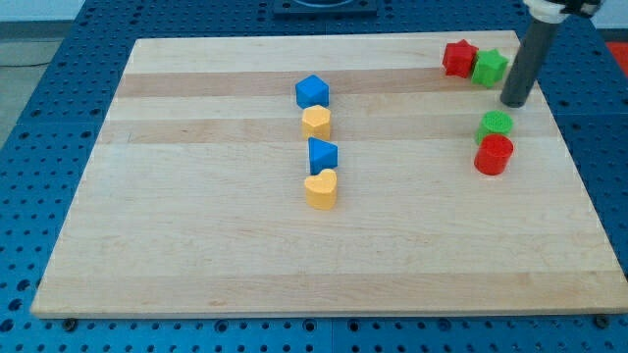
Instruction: Move the red and green star to the top right
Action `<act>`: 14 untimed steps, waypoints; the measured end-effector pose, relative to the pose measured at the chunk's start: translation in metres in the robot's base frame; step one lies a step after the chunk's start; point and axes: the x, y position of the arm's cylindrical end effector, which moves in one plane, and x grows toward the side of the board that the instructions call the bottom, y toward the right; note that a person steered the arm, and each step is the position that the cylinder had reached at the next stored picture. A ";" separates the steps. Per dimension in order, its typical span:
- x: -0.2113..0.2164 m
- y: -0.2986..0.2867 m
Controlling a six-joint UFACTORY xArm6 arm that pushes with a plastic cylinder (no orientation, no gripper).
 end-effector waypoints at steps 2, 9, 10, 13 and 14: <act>-0.045 -0.002; -0.031 -0.013; -0.033 -0.022; -0.079 -0.032; -0.082 -0.032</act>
